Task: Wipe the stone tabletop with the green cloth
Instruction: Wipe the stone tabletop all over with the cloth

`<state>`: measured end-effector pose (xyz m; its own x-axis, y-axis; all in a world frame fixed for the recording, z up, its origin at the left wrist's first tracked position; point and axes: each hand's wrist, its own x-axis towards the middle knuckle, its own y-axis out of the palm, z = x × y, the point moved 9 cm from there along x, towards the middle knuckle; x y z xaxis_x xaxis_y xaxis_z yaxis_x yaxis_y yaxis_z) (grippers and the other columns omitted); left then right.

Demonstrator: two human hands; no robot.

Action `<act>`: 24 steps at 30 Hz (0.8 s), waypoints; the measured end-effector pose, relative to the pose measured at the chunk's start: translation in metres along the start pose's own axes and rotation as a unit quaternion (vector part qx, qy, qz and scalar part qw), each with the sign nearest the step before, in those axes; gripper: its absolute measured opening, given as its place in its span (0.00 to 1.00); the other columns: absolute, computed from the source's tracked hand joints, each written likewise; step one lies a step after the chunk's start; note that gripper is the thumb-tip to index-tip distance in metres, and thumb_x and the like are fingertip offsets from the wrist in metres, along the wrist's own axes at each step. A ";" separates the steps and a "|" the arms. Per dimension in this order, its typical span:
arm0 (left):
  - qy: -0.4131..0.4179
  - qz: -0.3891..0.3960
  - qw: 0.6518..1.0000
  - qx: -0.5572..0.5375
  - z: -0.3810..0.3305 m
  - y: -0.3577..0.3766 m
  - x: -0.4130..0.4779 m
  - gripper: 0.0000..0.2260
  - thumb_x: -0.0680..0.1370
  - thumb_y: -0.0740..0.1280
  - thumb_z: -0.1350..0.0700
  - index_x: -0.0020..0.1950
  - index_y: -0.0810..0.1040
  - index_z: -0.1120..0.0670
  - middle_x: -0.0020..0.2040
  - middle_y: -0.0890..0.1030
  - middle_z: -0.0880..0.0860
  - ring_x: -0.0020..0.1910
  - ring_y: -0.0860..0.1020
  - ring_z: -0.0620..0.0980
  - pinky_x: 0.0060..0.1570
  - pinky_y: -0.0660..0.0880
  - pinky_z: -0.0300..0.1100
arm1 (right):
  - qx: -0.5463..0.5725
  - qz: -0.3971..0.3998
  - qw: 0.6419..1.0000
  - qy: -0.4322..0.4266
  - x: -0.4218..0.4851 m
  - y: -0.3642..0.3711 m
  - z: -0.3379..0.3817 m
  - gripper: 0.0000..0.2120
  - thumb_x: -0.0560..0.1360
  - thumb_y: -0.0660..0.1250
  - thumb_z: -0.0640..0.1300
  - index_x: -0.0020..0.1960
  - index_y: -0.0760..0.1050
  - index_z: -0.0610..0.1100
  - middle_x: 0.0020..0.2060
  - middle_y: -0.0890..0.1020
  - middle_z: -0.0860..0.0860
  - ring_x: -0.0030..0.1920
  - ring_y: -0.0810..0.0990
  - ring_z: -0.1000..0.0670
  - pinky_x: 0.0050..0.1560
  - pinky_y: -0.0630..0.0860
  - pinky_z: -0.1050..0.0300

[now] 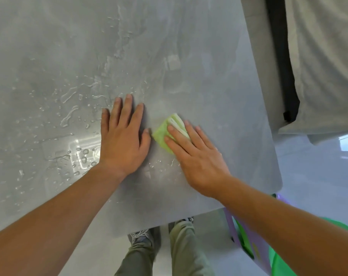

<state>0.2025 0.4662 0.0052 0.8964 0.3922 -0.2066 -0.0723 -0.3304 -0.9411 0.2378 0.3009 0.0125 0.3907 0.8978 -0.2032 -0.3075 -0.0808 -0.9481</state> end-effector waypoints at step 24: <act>0.083 0.052 0.995 0.022 -0.044 0.015 -0.053 0.28 0.80 0.50 0.44 0.78 0.61 0.55 0.82 0.52 0.59 0.81 0.47 0.56 0.78 0.45 0.56 | 0.047 -0.085 0.953 0.288 -0.115 -0.010 -0.117 0.34 0.74 0.63 0.33 0.78 0.61 0.47 0.79 0.58 0.50 0.79 0.54 0.40 0.77 0.53 0.41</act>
<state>0.1735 0.4031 0.0139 0.9431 0.2091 -0.2586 -0.1831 -0.3229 -0.9286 0.2972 0.1479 0.0171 0.8448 0.5058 -0.1744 -0.2625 0.1077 -0.9589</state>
